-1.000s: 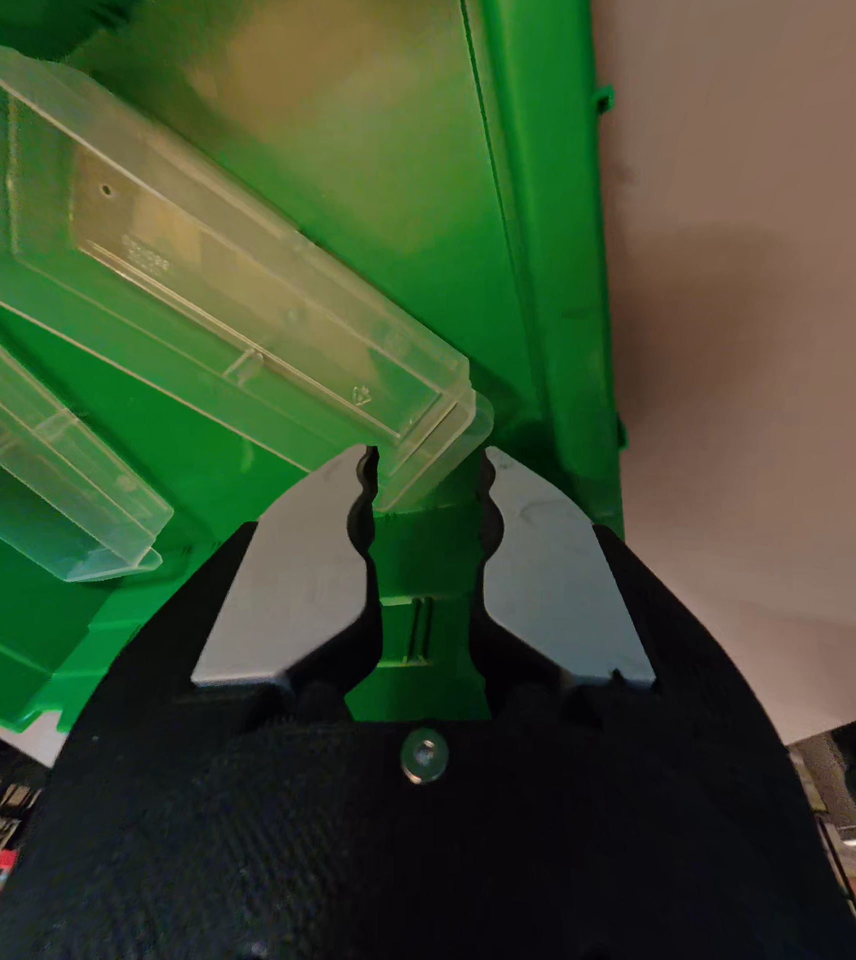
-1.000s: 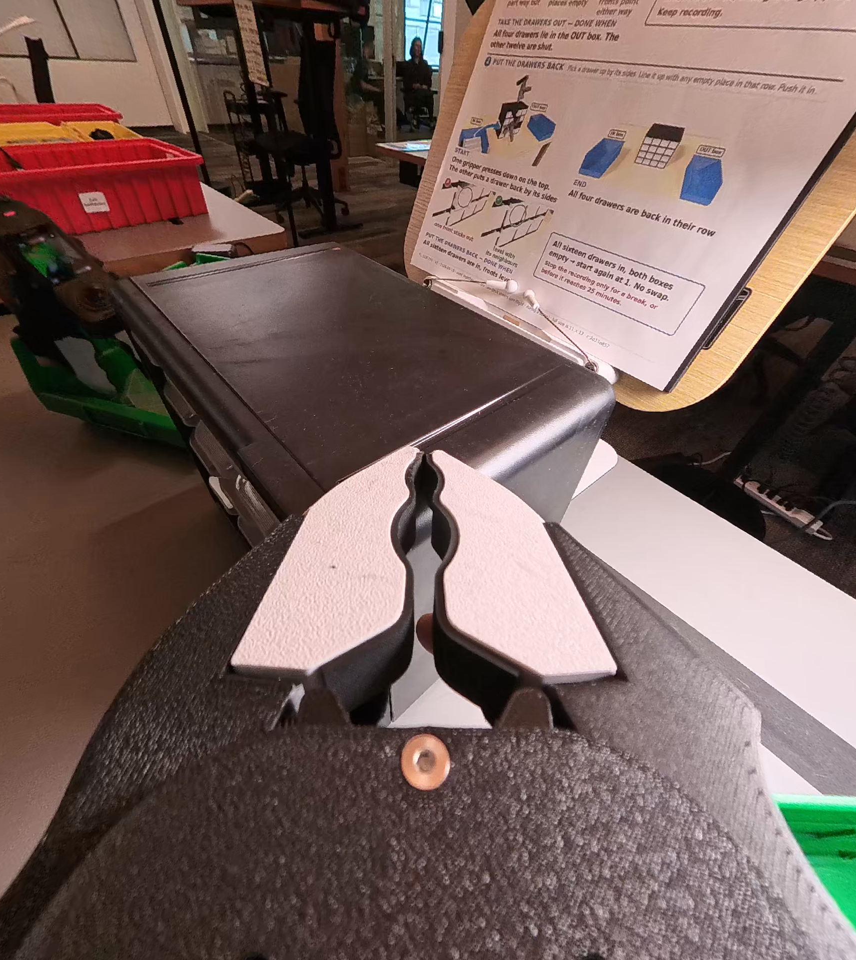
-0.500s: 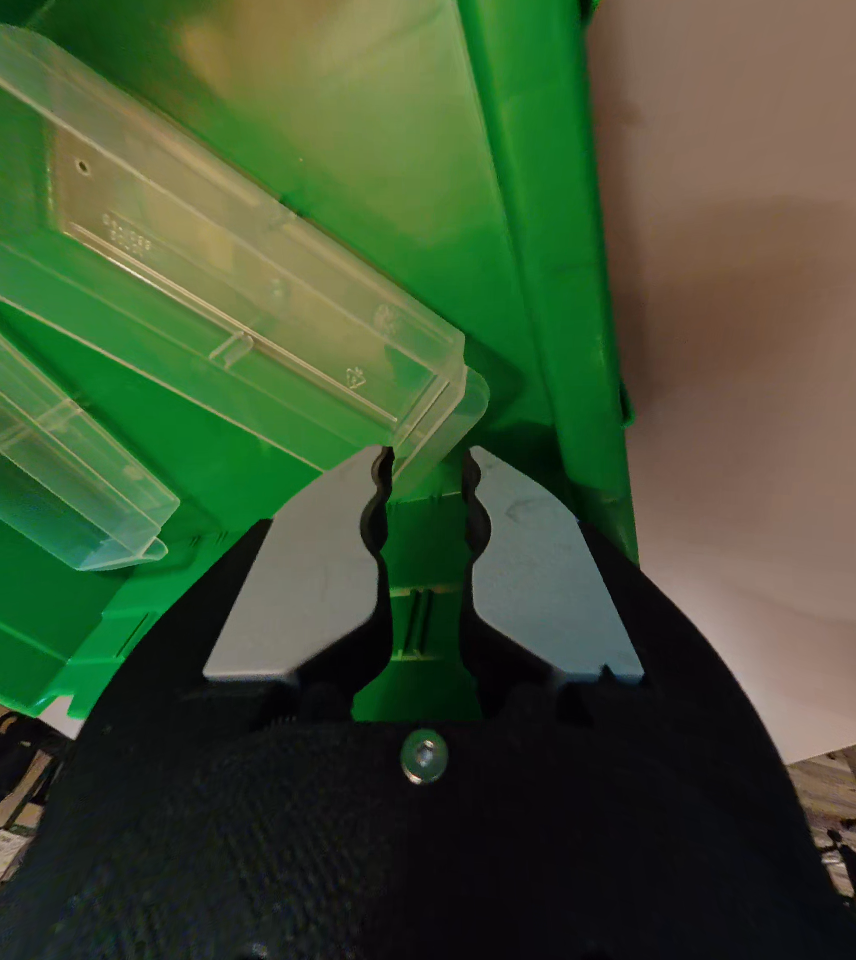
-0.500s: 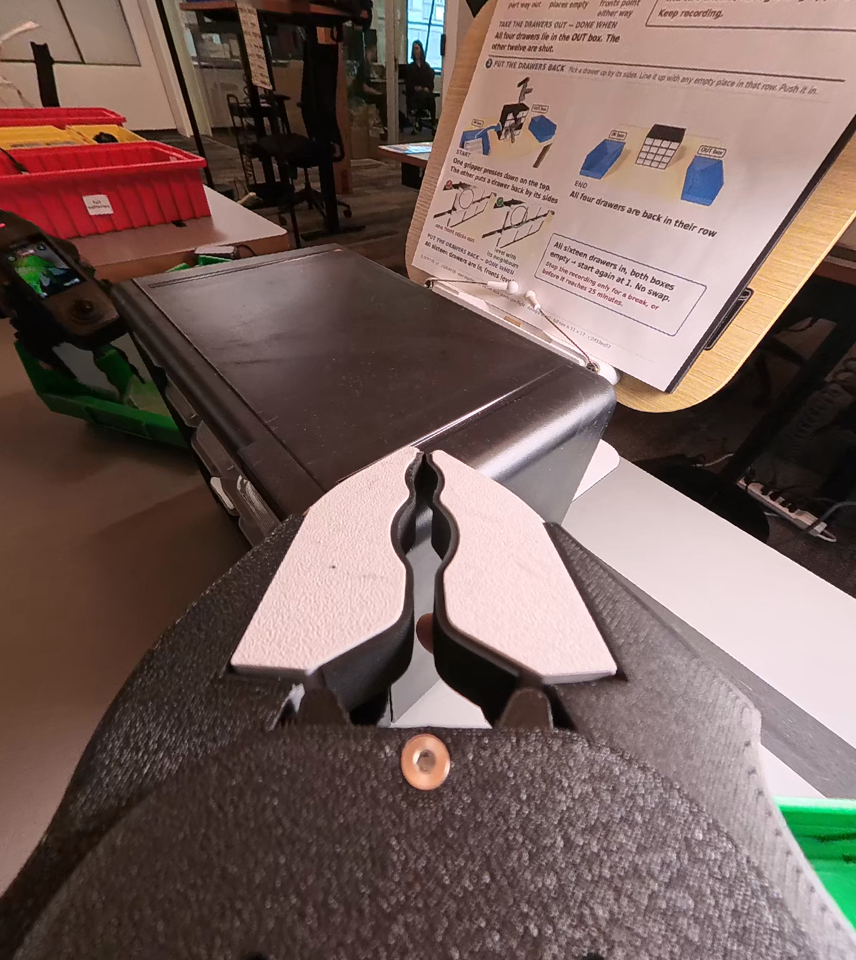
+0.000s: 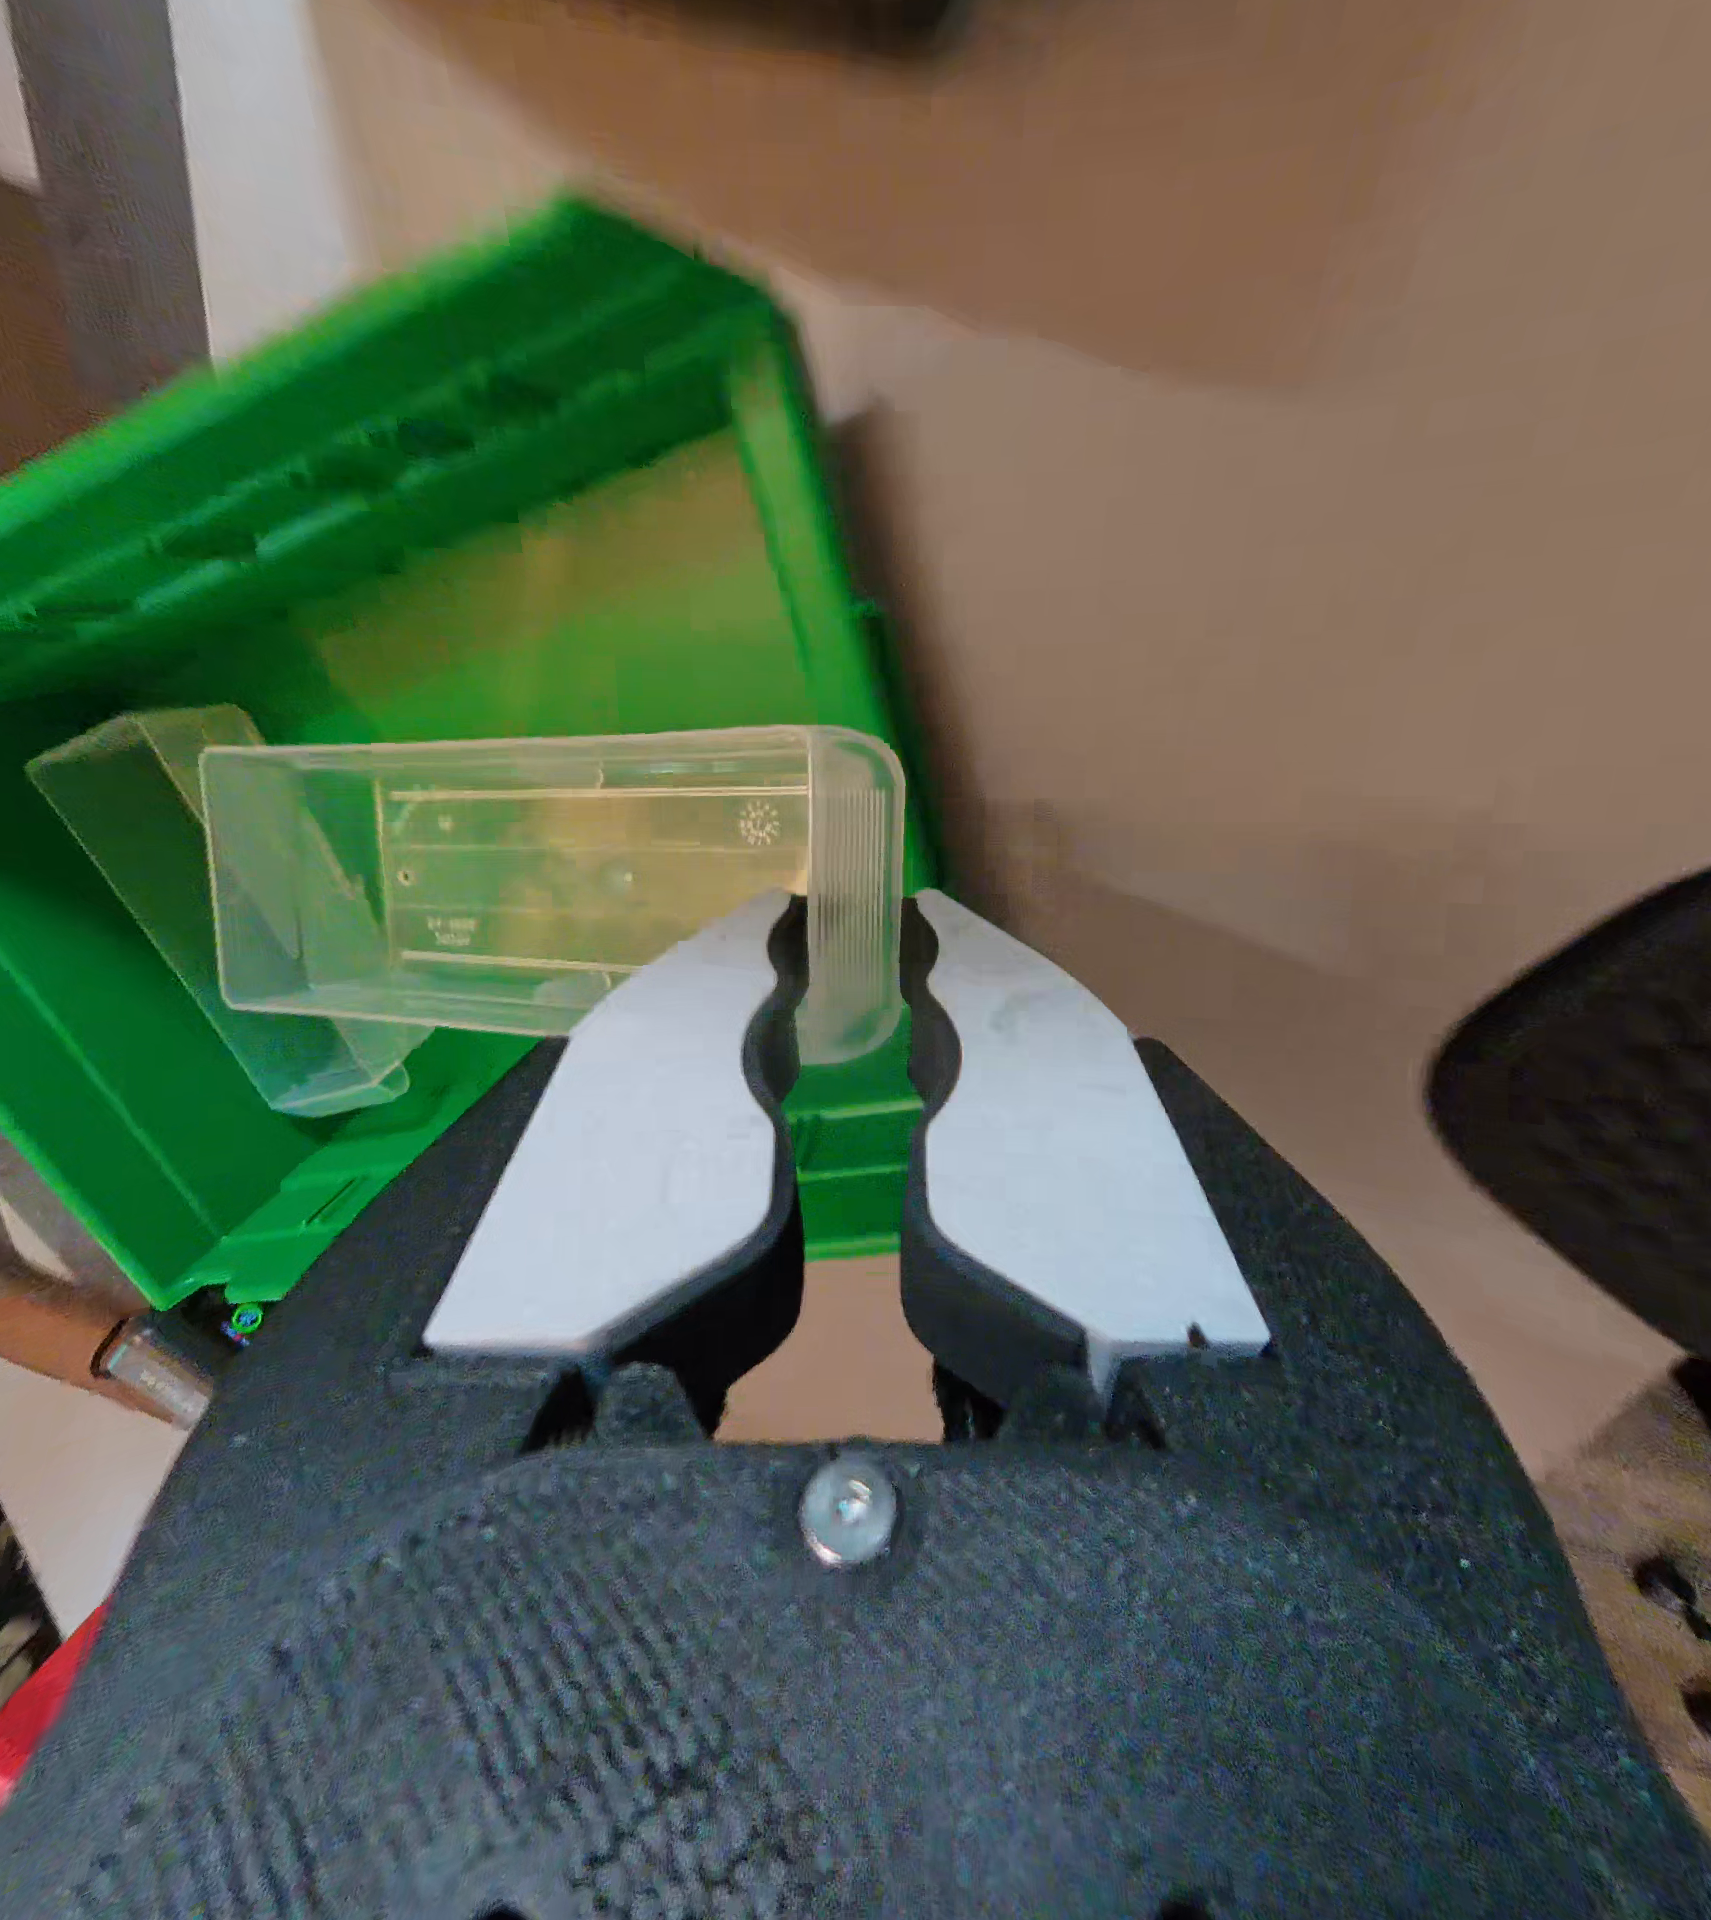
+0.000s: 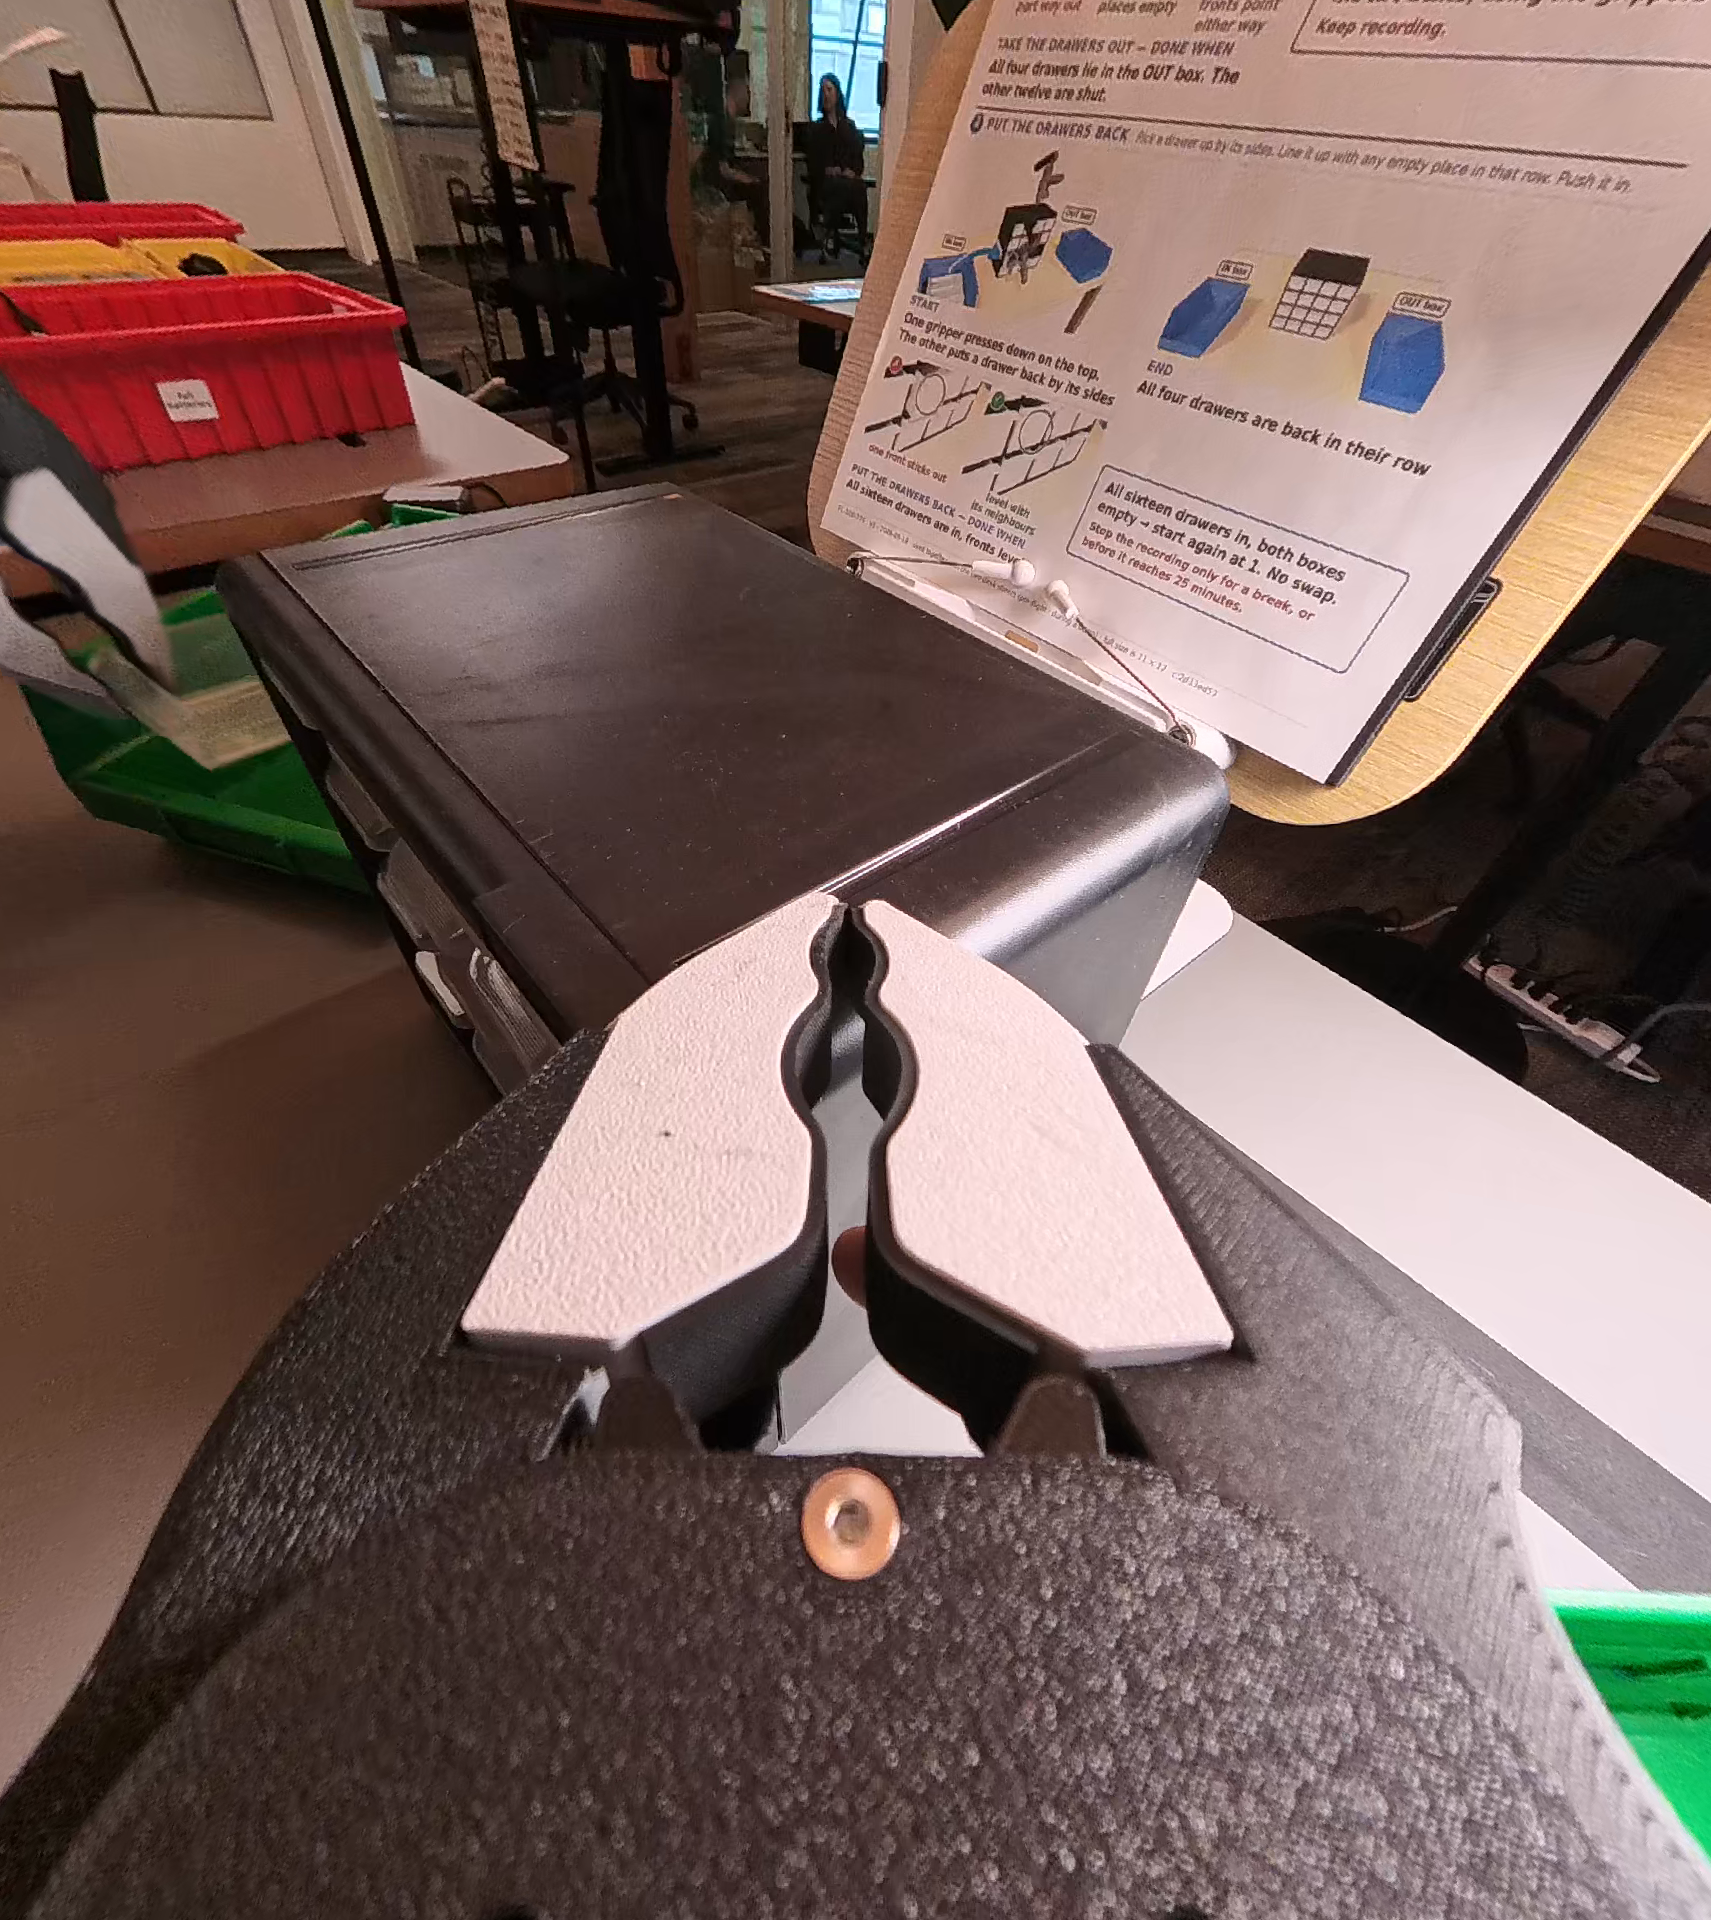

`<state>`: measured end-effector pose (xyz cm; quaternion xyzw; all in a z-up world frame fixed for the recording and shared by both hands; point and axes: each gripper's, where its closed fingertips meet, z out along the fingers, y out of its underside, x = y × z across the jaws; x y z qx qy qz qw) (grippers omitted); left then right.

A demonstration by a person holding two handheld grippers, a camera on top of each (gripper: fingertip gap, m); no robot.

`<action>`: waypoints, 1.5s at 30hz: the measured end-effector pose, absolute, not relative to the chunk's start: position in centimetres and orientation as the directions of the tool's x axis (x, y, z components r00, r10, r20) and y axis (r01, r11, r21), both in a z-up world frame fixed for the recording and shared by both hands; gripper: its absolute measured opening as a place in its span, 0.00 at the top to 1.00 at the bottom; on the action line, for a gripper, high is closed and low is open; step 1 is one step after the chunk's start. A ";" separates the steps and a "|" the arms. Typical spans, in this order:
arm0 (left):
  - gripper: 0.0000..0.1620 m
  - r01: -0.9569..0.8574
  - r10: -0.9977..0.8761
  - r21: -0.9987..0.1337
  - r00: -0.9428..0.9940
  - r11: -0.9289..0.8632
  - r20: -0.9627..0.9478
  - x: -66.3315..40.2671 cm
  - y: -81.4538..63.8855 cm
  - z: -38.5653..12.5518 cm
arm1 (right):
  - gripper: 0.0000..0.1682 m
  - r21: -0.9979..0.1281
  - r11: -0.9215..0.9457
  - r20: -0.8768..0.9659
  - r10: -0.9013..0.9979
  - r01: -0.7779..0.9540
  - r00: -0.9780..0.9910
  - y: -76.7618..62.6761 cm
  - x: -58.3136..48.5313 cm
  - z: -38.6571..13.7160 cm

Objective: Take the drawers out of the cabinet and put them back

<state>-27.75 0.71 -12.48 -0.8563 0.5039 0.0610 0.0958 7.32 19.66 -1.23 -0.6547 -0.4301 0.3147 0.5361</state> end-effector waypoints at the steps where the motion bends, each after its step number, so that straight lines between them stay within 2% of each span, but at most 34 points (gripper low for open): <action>1: 0.90 -0.877 -0.858 -0.136 0.479 -0.460 -0.184 -26.3 0.1 -11.2 | 1.00 -0.972 -0.055 0.050 0.900 0.226 0.432 19.7 7.3 -1.2; 4: 0.90 -0.881 -0.897 -0.255 0.433 -0.398 -0.096 -20.7 -2.4 -7.2 | 1.00 -0.972 -0.057 0.050 0.899 0.229 0.436 19.7 7.3 -1.2; 7: 0.90 -0.851 -0.942 -0.419 0.335 -0.318 0.035 -13.7 -5.2 -3.9 | 1.00 -0.970 -0.056 0.058 0.894 0.238 0.445 19.6 7.3 -1.2; 9: 0.90 -0.822 -0.959 -0.497 0.262 -0.280 0.107 -9.7 -6.6 -2.8 | 1.00 -0.968 -0.052 0.068 0.889 0.247 0.453 19.6 7.4 -1.3; 12: 0.90 -0.802 -0.974 -0.553 0.169 -0.226 0.154 -5.0 -7.3 -3.1 | 1.00 -0.967 -0.049 0.073 0.886 0.251 0.457 19.6 7.4 -1.2; 20: 0.89 -0.822 -0.975 -0.531 0.132 -0.207 0.176 1.8 -3.1 -7.0 | 1.00 -0.967 -0.047 0.074 0.890 0.252 0.449 19.6 7.4 -1.2; 34: 0.89 -0.821 -0.961 -0.505 0.268 -0.266 0.070 4.0 2.6 -9.1 | 1.00 -0.968 -0.049 0.066 0.896 0.246 0.440 19.5 7.3 -1.2; 45: 0.89 -0.870 -0.970 -0.485 0.187 -0.089 -0.158 5.1 3.1 -12.6 | 1.00 -0.968 -0.048 0.069 0.894 0.247 0.442 19.6 7.4 -1.2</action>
